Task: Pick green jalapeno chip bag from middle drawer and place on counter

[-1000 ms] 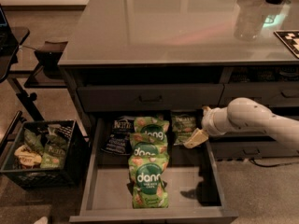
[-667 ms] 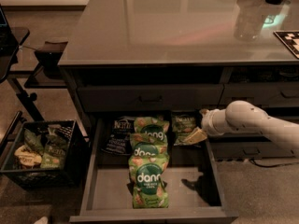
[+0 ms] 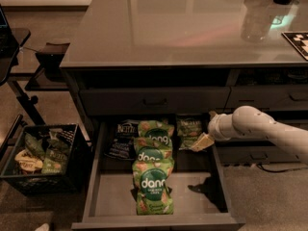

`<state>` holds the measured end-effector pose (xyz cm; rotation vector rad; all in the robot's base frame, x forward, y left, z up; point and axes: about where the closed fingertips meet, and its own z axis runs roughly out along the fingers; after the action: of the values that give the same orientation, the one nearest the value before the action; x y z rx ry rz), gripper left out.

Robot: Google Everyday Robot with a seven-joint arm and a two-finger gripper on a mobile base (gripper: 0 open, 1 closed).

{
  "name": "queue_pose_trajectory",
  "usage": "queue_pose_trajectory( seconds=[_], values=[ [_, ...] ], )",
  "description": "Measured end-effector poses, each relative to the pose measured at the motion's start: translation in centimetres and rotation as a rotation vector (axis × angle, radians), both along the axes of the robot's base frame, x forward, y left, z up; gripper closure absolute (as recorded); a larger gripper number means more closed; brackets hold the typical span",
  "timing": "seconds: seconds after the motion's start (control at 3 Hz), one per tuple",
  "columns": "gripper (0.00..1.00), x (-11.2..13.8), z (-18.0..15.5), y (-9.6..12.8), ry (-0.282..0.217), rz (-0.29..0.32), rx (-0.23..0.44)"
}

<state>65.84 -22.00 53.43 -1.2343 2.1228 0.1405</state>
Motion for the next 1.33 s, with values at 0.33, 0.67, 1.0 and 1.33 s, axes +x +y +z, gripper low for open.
queue_pose_trajectory(
  seconds=[0.33, 0.67, 1.0, 1.33],
  values=[
    [0.00, 0.0, 0.0, 0.0, -0.001, 0.000, 0.001],
    [0.09, 0.4, -2.1, 0.0, -0.006, -0.023, 0.037],
    [0.09, 1.6, -4.8, -0.3, 0.010, -0.034, 0.060],
    [0.08, 3.0, -6.5, -0.4, 0.011, -0.029, 0.068]
  ],
)
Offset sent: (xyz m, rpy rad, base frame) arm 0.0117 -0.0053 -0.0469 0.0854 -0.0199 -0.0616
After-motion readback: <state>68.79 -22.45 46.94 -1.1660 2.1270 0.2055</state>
